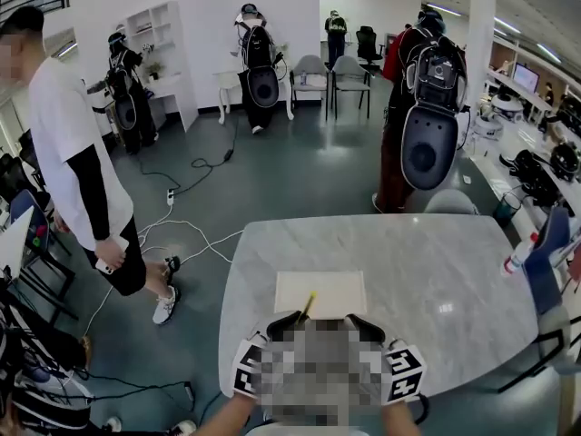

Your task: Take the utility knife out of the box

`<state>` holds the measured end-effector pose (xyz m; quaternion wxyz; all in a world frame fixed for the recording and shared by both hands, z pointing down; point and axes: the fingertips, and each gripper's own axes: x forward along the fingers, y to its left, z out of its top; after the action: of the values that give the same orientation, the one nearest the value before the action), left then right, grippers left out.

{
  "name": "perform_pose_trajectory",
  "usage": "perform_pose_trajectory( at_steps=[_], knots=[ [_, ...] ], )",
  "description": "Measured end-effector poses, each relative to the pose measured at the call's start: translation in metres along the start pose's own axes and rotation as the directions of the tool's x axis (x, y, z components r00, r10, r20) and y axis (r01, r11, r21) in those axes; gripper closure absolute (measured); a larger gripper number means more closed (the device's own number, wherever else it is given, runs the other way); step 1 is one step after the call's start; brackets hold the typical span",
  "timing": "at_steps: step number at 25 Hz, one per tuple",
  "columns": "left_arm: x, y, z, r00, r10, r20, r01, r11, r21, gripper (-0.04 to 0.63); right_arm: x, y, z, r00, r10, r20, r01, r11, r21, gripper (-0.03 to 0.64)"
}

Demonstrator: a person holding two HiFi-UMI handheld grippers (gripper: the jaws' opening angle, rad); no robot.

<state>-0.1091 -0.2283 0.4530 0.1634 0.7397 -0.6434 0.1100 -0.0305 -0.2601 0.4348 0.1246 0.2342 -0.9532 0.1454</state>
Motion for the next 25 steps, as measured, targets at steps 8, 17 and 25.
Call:
perform_pose_trajectory(
  at_steps=[8, 17, 25],
  knots=[
    [-0.01, 0.0, 0.017, 0.994, 0.036, 0.106, -0.033, 0.999, -0.035, 0.534, -0.005, 0.003, 0.011, 0.999, 0.012, 0.043, -0.012, 1.0, -0.02, 0.612],
    [-0.014, 0.002, 0.017, 0.991, 0.054, 0.121, -0.047, 0.997, -0.062, 0.534, -0.008, 0.003, 0.014, 0.999, -0.01, 0.045, 0.012, 0.999, -0.048, 0.612],
    [-0.009, 0.005, 0.009, 0.993, 0.053, 0.108, -0.045, 0.996, -0.072, 0.534, -0.003, 0.002, 0.009, 0.999, -0.011, 0.041, 0.012, 0.999, -0.046, 0.612]
  ],
)
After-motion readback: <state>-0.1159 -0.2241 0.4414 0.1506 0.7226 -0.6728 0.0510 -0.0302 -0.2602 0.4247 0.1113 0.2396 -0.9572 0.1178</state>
